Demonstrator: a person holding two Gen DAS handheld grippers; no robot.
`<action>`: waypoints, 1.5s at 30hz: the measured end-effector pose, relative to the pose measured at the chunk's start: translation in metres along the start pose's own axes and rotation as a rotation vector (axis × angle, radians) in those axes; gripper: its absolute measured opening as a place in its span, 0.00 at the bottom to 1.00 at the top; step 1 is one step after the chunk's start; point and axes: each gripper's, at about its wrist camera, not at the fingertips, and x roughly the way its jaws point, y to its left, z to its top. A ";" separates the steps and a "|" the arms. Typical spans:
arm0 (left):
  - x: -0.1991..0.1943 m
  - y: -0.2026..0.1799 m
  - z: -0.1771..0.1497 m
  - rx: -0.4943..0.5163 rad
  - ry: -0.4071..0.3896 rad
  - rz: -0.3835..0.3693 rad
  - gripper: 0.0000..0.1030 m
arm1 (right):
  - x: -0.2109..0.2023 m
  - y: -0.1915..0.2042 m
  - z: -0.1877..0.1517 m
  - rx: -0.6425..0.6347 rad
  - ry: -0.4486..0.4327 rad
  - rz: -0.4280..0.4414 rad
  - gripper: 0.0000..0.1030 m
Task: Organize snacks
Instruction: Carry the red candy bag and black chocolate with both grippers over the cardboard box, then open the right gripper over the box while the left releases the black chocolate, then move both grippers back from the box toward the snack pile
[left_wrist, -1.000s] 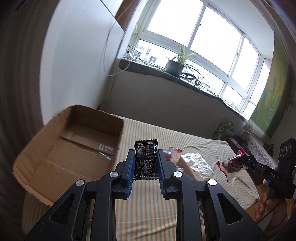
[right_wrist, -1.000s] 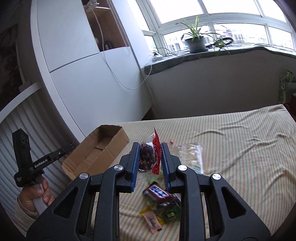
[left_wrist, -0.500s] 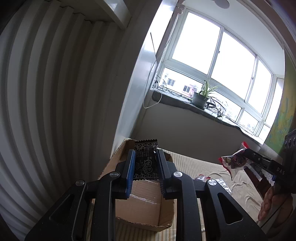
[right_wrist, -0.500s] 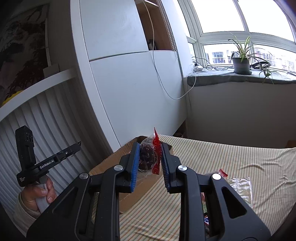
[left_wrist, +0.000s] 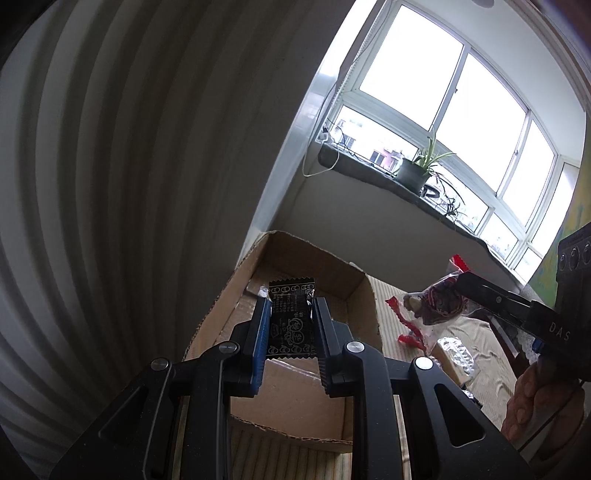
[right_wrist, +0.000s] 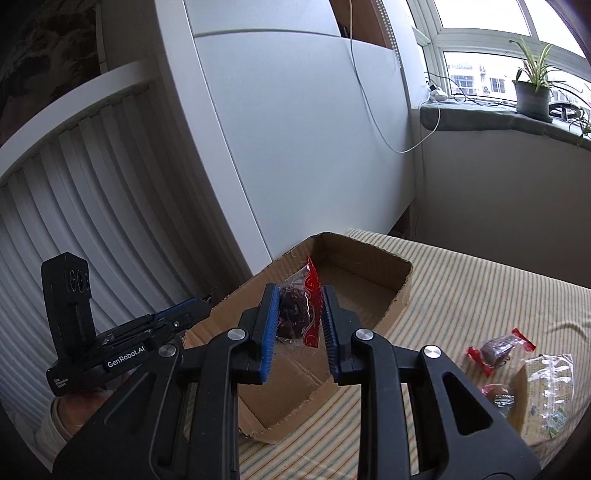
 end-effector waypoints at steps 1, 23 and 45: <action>0.004 0.002 -0.001 -0.005 0.007 0.004 0.21 | 0.008 0.001 0.000 -0.002 0.009 0.006 0.23; 0.027 0.007 -0.009 -0.021 0.035 0.088 0.65 | 0.039 -0.003 -0.017 -0.048 0.064 -0.085 0.63; -0.029 -0.010 -0.016 0.027 -0.023 0.165 0.70 | -0.031 0.029 -0.051 -0.136 -0.033 -0.207 1.00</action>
